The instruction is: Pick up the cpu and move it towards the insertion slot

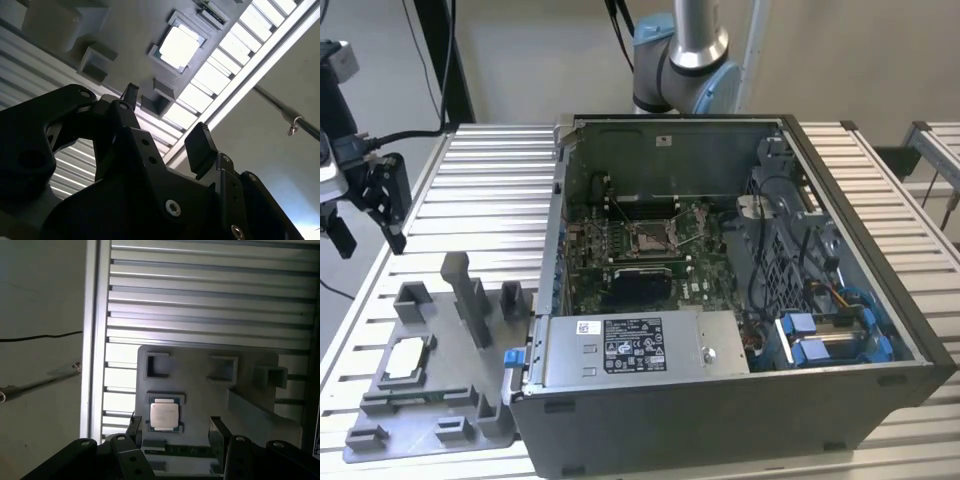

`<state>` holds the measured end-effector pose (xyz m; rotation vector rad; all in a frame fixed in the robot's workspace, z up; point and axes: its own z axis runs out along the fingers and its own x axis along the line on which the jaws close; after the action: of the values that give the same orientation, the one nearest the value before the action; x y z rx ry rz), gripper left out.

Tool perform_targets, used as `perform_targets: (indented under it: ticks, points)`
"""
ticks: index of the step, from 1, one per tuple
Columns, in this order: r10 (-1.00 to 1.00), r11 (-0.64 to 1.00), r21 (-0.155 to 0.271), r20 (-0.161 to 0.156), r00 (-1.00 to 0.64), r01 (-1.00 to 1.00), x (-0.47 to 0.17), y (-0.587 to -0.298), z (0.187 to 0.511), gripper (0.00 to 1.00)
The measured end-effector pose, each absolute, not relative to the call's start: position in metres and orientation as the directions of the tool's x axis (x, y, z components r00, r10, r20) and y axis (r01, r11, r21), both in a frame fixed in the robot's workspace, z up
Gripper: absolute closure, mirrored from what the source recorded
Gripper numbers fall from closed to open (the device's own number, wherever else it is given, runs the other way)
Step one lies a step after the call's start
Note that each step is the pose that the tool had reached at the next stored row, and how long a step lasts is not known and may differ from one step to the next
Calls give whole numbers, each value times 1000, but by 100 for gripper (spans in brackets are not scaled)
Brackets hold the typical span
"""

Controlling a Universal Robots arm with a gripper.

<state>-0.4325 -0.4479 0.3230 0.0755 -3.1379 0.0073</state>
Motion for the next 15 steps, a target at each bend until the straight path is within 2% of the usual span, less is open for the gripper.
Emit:
perform_targets:
  ticks: [15]
  points:
    - [-48, 999, -24, 4, -999, -48, -432, -448, 303, 0]
